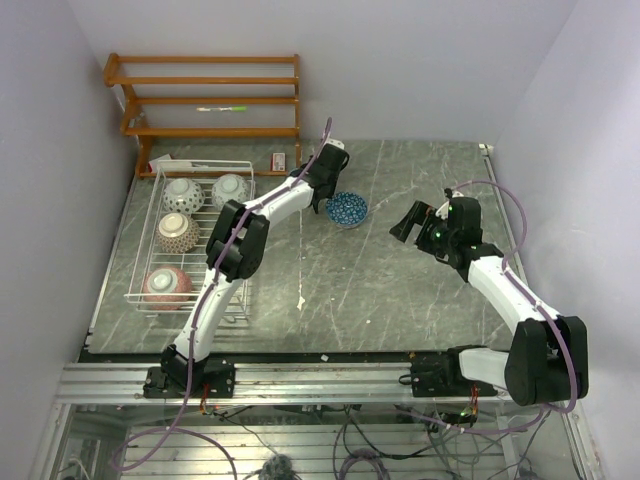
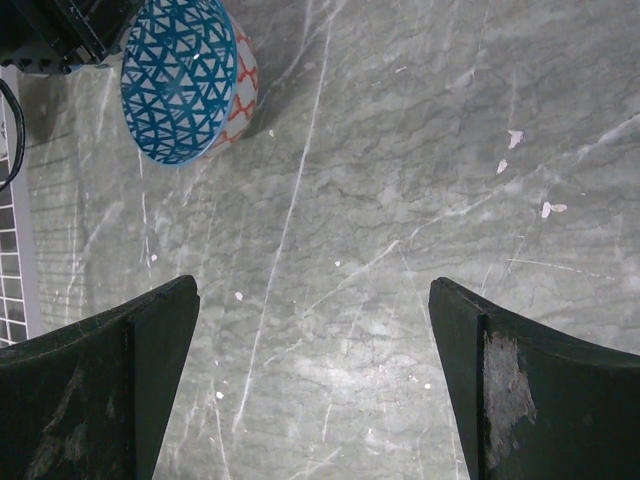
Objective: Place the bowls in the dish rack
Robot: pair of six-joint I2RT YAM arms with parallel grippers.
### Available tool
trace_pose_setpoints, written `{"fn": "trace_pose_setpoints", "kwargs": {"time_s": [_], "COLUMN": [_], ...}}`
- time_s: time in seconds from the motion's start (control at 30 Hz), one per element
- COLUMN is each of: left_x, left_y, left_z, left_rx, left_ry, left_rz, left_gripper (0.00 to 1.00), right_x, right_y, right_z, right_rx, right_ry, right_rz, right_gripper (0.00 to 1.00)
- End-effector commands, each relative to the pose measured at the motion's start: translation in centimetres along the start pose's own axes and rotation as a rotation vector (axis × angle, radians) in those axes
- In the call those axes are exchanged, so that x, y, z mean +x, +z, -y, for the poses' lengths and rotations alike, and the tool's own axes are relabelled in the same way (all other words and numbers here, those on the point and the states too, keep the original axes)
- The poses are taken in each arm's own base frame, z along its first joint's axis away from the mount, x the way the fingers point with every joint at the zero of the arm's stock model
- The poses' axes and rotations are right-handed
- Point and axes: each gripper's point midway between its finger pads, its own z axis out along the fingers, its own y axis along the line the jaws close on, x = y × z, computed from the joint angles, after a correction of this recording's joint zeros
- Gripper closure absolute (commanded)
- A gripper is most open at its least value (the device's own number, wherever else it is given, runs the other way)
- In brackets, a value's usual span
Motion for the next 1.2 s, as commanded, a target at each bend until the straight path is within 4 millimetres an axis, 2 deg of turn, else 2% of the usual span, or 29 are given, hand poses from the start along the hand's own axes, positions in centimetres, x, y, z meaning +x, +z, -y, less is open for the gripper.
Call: {"fn": "trace_pose_setpoints", "kwargs": {"time_s": [0.0,0.1,0.3,0.37,0.43,0.47,0.7,0.87,0.93,1.0,1.17], "left_x": [1.2,1.8,1.6,1.5,0.9,0.8,-3.9,-6.4,-7.5,-7.4,-6.3], "left_y": [0.3,-0.1,-1.8,-2.3,-3.4,-4.1,-11.5,-18.5,-21.6,-23.2,-25.3], "left_z": [-0.7,-1.2,-2.3,-2.5,-2.5,-2.6,-2.1,-2.0,-2.9,-4.1,-9.2], "left_rx": [-0.047,-0.062,-0.079,-0.077,-0.059,-0.049,0.108,0.283,0.341,0.407,0.525], "left_ry": [-0.002,-0.001,0.004,0.004,-0.017,-0.025,-0.107,-0.191,-0.246,-0.313,-0.527], "left_rz": [-0.011,-0.014,0.003,0.002,0.017,0.022,0.122,0.216,0.265,0.274,0.31], "left_gripper": [0.47,0.5,0.58,0.69,0.86,0.91,0.93,0.93,0.93,0.93,0.93], "right_x": [-0.3,-0.2,-0.5,-0.6,-0.7,-0.8,-1.5,-1.9,-1.9,-1.9,-1.6], "right_y": [0.0,0.1,-0.4,-0.6,-0.8,-1.0,-1.9,-2.8,-3.1,-3.4,-4.0], "right_z": [0.2,0.2,0.1,0.0,0.0,0.0,-0.4,-0.8,-1.0,-1.2,-1.6], "right_rx": [-0.008,-0.012,-0.013,-0.013,-0.01,-0.007,-0.005,-0.01,-0.015,-0.026,-0.046], "right_ry": [-0.013,-0.009,-0.007,-0.008,-0.011,-0.011,-0.02,-0.025,-0.033,-0.038,-0.045], "right_rz": [0.016,0.014,0.027,0.033,0.037,0.039,0.058,0.074,0.076,0.074,0.069], "right_gripper": [0.0,0.0,0.0,0.0,0.0,0.0,0.0,0.0,0.01,0.01,0.01]}}
